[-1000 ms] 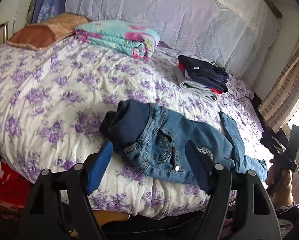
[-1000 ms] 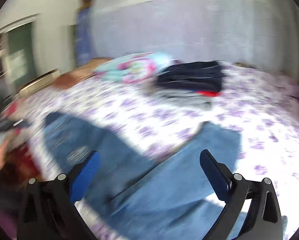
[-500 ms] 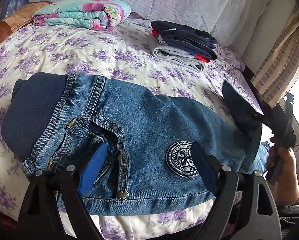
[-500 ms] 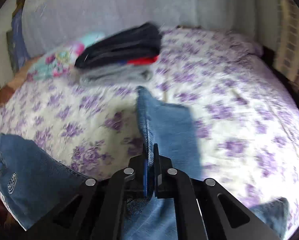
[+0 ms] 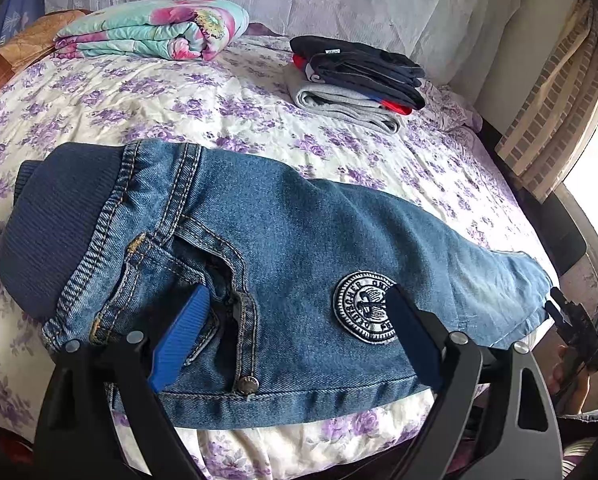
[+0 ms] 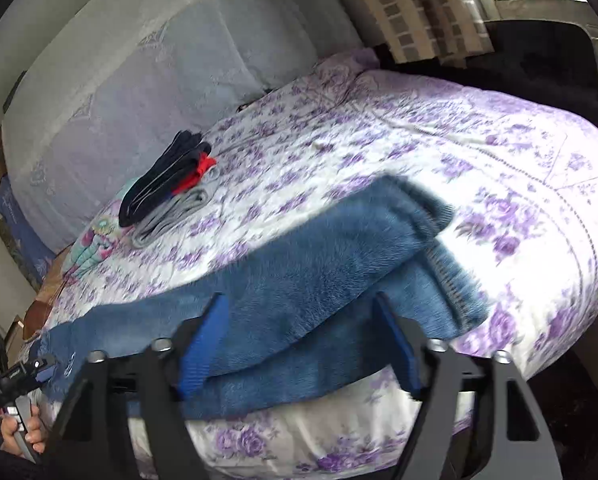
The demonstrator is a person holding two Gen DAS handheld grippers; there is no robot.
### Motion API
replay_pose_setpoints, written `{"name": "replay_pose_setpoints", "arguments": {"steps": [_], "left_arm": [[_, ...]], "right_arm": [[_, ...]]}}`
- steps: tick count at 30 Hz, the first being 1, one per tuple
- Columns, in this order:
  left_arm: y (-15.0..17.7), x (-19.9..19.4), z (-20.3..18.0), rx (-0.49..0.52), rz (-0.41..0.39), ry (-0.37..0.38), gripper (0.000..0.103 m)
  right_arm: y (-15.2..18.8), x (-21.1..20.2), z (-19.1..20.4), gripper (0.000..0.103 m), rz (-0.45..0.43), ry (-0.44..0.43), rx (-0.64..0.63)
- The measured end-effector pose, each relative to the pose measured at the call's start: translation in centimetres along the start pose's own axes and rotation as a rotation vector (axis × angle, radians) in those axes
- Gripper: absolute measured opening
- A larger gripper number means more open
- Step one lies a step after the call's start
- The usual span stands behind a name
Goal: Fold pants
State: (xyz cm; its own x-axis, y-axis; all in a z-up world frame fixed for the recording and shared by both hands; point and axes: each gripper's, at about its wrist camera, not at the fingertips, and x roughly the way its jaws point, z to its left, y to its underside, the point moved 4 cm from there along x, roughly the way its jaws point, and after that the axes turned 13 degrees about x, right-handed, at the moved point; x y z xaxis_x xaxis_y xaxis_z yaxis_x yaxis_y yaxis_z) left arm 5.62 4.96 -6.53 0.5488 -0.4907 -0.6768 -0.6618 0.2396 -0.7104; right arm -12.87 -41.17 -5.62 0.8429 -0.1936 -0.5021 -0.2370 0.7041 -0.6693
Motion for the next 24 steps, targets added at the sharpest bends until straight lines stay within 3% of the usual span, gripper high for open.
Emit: {"name": "replay_pose_setpoints", "arguments": {"steps": [5,6,7,8,9,12,16,19,24], "left_arm": [[0.1,0.0,-0.1,-0.005,-0.002,-0.008,0.087],[0.1,0.0,-0.1,-0.004,0.000,-0.008,0.087],[0.0,0.0,0.0,-0.003,0.003,-0.005,0.087],[0.1,-0.1,0.0,-0.002,0.006,-0.003,0.087],[0.1,-0.2,0.1,-0.002,0.009,-0.007,0.087],[0.3,-1.0,0.9,-0.012,0.008,-0.051,0.087],[0.7,-4.5,2.1,-0.073,-0.032,-0.003,0.085],[1.6,-7.4,3.2,-0.097,-0.051,-0.037,0.086],[3.4,-8.3,6.9,-0.234,-0.053,-0.059,0.086]], "right_arm": [[-1.1,2.7,-2.5,0.083,0.114,0.019,0.156],[-1.5,2.9,-2.1,0.072,0.098,0.023,0.123],[-1.8,3.3,-1.6,0.051,0.092,0.025,0.083],[-2.1,3.9,-1.3,0.038,0.101,0.037,0.067],[-2.5,4.4,-1.5,0.009,0.122,0.032,0.073],[-3.4,3.9,-1.3,0.009,0.134,-0.009,0.083],[-3.9,1.7,1.6,0.009,0.103,-0.018,-0.017],[-3.6,1.3,2.3,0.009,0.108,-0.010,-0.057],[-3.0,2.1,1.2,0.009,0.123,0.016,-0.048]]}}
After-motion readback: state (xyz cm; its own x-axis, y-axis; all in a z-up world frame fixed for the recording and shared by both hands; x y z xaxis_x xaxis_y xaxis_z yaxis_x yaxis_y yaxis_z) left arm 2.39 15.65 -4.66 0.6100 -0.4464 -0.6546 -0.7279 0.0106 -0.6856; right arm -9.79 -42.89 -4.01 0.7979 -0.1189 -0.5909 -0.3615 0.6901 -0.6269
